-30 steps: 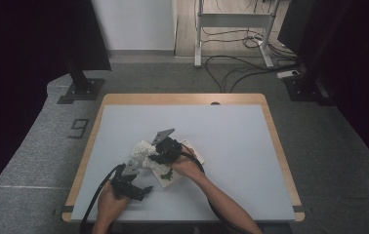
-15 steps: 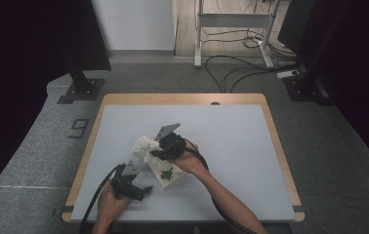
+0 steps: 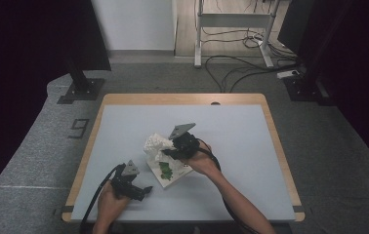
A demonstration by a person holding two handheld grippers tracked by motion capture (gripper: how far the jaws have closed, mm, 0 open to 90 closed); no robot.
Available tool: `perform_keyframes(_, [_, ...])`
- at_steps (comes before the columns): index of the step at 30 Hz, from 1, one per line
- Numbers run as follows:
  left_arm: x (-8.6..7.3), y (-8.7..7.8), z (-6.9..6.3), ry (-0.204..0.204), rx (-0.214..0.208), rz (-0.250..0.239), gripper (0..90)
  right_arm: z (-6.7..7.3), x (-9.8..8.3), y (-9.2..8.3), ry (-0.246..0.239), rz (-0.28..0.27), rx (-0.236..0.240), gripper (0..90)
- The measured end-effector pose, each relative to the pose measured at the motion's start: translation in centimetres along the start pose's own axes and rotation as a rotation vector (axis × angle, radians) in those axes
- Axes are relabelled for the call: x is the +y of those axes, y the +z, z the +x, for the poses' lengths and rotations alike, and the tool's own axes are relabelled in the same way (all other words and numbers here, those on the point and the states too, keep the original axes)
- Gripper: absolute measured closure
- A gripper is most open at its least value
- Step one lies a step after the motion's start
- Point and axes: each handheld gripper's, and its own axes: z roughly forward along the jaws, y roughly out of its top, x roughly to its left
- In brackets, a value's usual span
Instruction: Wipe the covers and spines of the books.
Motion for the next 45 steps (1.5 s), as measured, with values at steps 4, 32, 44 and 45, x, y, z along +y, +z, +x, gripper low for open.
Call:
perform_keyframes(4, [0.0,0.0,0.0,0.0,0.0,0.0,0.0,-0.3,-0.7,-0.9,0.007,-0.002,-0.012,65.9])
perform_keyframes(32, [0.0,0.0,0.0,0.0,-0.001,0.0,0.0,-2.7,-6.2,-7.9,0.09,-0.008,-0.133,65.8])
perform_keyframes(44, [0.0,0.0,0.0,-0.001,-0.001,-0.001,0.0,-3.5,-8.8,-11.2,0.124,-0.008,-0.192,65.8])
perform_keyframes(45, [0.0,0.0,0.0,-0.001,-0.001,0.0,0.0,-3.5,-9.0,-11.5,0.129,-0.01,-0.196,65.8])
